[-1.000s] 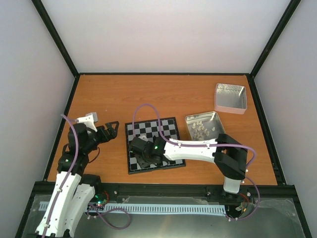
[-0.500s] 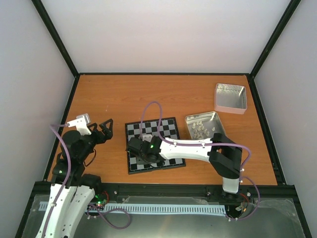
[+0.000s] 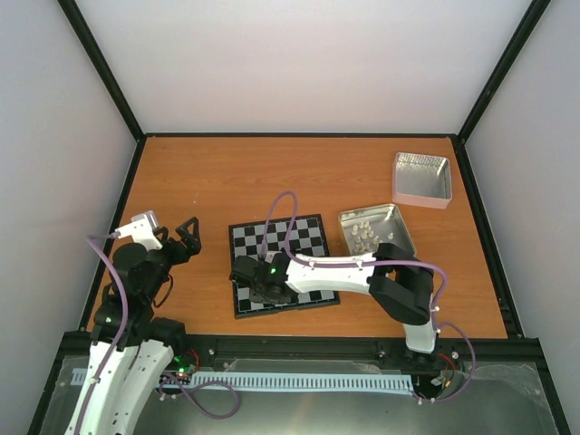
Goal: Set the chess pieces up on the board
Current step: Pick up the chess piece from the chessboard, then place the chess piece on the chessboard.
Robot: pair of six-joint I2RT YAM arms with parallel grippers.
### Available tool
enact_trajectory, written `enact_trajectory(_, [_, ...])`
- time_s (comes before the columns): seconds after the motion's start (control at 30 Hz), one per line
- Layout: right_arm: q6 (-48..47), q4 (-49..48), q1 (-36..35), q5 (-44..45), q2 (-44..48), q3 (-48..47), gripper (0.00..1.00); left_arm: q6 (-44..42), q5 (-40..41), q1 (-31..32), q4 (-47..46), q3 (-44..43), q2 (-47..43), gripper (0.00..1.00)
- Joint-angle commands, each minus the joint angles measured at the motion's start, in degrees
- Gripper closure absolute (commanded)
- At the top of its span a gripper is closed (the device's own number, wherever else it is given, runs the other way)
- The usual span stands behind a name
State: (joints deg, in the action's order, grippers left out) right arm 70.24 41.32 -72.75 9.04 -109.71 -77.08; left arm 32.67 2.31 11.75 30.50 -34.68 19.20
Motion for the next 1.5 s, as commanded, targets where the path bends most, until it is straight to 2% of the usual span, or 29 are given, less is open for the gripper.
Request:
enact_trajectory(0.0, [2.17,-0.03,-0.55,-0.61,-1.72,-1.09,0.66,0.82,1.54,0.63,0.52,-1.83,-0.79,0.0])
enact_trajectory(0.37, [1.27,-0.74,-0.42,-1.64,-3.73,-2.01,0.72,0.83,1.47,0.91,0.44,-1.8,-1.14,0.0])
enact_trajectory(0.63, [0.91,-0.08,-0.45,-0.01,-4.2,-2.54,0.89,0.59,0.64,0.91,0.31,-1.75,-1.07,0.0])
enact_trajectory(0.73, [0.56,-0.37,-0.41,1.38,-3.69,-2.56,0.92,0.09,-1.07,0.91,-0.44,-1.39,-1.07,0.0])
enact_trajectory(0.93, [-1.93,-7.45,0.48,7.45,2.73,0.07,0.92,-2.48,-8.41,0.91,-3.09,-0.75,0.22,0.0])
enact_trajectory(1.1, [-4.21,-17.2,4.16,10.09,12.99,4.64,0.91,-4.26,-19.64,0.91,-7.2,0.28,1.82,0.0])
enact_trajectory(1.33, [1.96,-34.97,15.51,0.68,23.68,16.12,0.91,-2.38,-33.69,0.91,-14.95,0.51,7.93,0.01])
enact_trajectory(1.47, [8.77,-41.28,19.2,-3.83,25.07,18.31,0.91,0.91,-42.67,0.91,-25.66,2.99,15.1,0.16])
